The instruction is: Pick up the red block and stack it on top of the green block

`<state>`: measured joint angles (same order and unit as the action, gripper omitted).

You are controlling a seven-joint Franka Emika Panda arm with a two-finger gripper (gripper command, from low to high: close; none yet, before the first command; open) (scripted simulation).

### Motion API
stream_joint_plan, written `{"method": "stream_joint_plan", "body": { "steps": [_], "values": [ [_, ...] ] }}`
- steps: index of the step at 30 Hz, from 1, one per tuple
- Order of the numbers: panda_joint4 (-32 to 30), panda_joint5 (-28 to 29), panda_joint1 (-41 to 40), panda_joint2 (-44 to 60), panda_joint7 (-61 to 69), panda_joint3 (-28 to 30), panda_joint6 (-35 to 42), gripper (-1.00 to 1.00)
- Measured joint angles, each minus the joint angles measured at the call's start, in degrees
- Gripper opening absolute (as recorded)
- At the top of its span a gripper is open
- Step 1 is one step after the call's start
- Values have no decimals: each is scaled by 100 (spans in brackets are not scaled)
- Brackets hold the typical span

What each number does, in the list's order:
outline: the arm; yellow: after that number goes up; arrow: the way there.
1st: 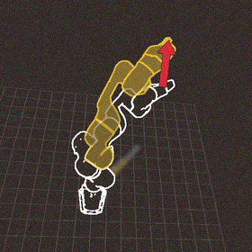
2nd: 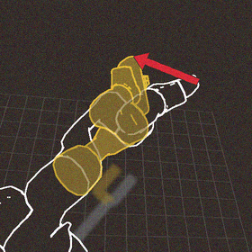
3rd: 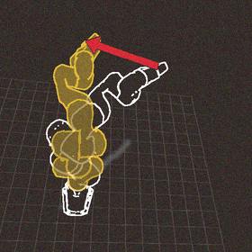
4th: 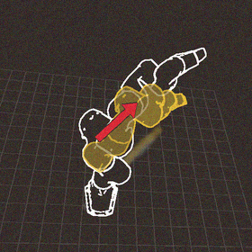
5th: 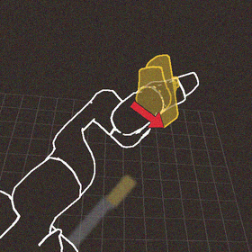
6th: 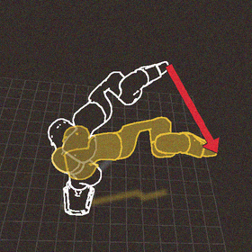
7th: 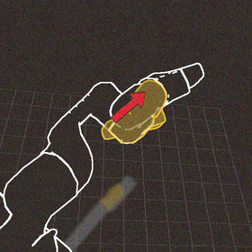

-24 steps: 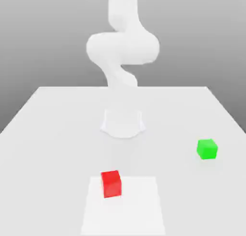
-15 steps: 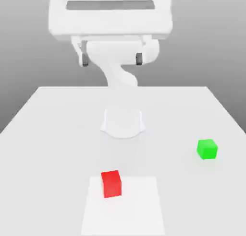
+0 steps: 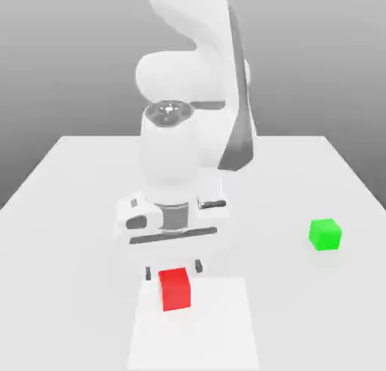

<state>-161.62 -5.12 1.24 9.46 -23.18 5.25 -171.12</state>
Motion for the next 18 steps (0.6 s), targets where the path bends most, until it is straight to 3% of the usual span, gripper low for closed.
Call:
{"method": "stream_joint_plan", "body": {
  "steps": [1, 8, 15, 18],
  "values": [
    [24, -80, -103, 196, 58, -123, -167, -100],
    [29, -58, -151, 239, 40, -166, -201, -100],
    [-157, 536, -123, -1035, -387, 19, 879, -100],
    [-212, 386, 461, -1313, 153, -243, 1103, -100]
  ]
}}
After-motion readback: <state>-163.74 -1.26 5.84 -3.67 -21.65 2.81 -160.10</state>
